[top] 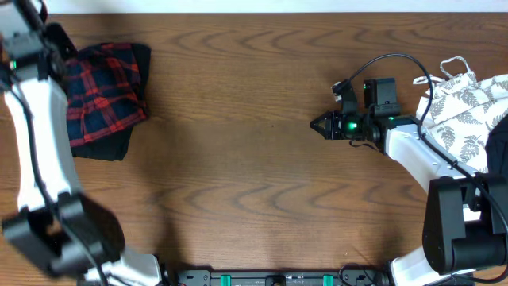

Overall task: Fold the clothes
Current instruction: 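Press the shirt down on the black garment with the left gripper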

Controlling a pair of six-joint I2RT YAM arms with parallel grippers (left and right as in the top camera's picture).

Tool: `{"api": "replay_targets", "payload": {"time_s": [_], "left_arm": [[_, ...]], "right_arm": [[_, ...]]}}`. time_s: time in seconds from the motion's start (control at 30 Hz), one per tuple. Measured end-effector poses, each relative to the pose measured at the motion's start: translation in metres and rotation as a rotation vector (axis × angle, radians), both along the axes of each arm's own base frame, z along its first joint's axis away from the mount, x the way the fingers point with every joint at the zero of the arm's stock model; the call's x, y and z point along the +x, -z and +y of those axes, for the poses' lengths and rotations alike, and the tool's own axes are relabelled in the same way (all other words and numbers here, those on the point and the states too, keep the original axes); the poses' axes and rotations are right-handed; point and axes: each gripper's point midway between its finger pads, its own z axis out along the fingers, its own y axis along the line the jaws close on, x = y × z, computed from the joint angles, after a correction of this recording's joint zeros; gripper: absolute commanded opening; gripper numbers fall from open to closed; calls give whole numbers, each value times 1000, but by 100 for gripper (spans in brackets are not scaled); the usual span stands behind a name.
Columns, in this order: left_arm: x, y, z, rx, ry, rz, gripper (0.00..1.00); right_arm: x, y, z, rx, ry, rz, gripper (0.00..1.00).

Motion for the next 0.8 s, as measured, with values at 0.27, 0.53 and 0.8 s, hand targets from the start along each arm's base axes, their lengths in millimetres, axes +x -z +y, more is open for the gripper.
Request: {"api": "replay_targets", "payload": {"time_s": [0.27,0.53,0.8], "left_arm": [[-5,27,-13,79,64,-254,6],[22,130,15,69,39,-177,6],[30,193,26,52,30,-135,6]], "right_arm": [[0,0,0,-1,0,0,7],[0,0,0,-1,-2,-1,7],[0,0,0,-1,-2,-2,7]]}}
